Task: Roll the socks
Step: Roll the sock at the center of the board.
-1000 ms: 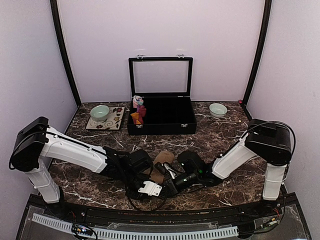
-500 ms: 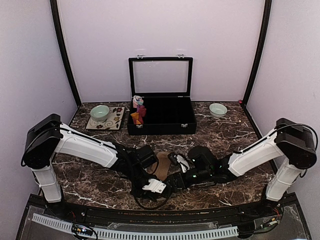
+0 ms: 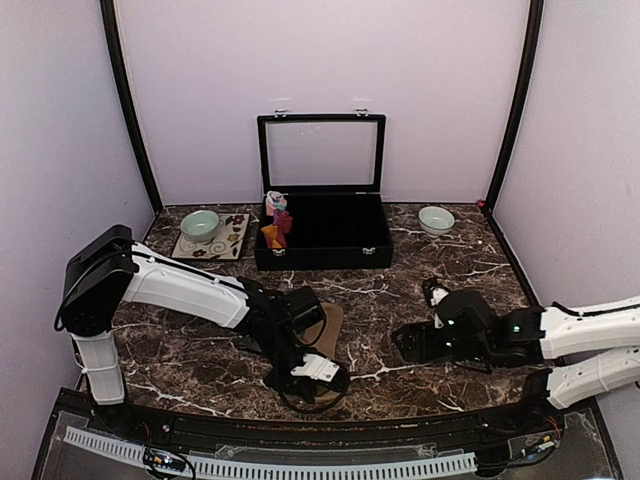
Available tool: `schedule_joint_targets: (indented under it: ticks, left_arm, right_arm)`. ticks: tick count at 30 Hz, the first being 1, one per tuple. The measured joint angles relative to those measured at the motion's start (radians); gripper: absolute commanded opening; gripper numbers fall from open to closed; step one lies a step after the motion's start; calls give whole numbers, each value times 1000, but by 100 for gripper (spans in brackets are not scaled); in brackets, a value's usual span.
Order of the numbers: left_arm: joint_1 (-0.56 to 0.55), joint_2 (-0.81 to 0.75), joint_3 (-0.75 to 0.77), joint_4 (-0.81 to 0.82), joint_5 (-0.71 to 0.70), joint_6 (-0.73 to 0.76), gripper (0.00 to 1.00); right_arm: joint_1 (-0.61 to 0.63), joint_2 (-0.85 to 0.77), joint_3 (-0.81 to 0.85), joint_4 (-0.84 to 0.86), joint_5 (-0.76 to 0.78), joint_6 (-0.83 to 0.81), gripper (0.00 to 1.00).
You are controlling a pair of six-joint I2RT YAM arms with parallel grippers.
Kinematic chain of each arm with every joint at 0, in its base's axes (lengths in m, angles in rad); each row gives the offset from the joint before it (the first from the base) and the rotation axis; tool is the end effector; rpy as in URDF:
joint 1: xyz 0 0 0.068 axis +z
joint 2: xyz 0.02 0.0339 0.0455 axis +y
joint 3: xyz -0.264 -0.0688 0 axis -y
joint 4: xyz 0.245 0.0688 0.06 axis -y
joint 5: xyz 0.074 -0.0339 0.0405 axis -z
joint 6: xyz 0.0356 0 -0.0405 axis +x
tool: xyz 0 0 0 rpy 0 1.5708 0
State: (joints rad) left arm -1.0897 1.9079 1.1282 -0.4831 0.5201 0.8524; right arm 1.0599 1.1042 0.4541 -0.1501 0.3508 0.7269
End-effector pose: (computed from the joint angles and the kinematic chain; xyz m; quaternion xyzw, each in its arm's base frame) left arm 0.1488 -0.3234 0.1331 0.8105 0.5064 -0.2698 0.1171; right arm 0.1121 0.1749 0.1717 -0.0865 0.9107 0.1870 0.3579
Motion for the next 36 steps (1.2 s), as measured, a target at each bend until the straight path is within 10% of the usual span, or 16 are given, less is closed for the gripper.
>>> schedule_joint_targets:
  ticks: [5, 12, 22, 26, 36]
  left_arm:
    - [36, 69, 75, -92, 100, 0, 0]
    - [103, 161, 151, -191, 256, 0, 0]
    - [177, 320, 260, -355, 489, 1, 1]
    - [192, 359, 313, -433, 509, 12, 1]
    - [219, 429, 390, -557, 603, 26, 1]
  right_arm:
    - [-3, -376, -187, 199, 77, 17, 100]
    - [2, -492, -360, 363, 56, -55, 100]
    - [179, -1, -64, 454, -140, -495, 89]
    - [266, 19, -51, 415, -165, -608, 63]
    - [383, 165, -41, 402, -190, -751, 55]
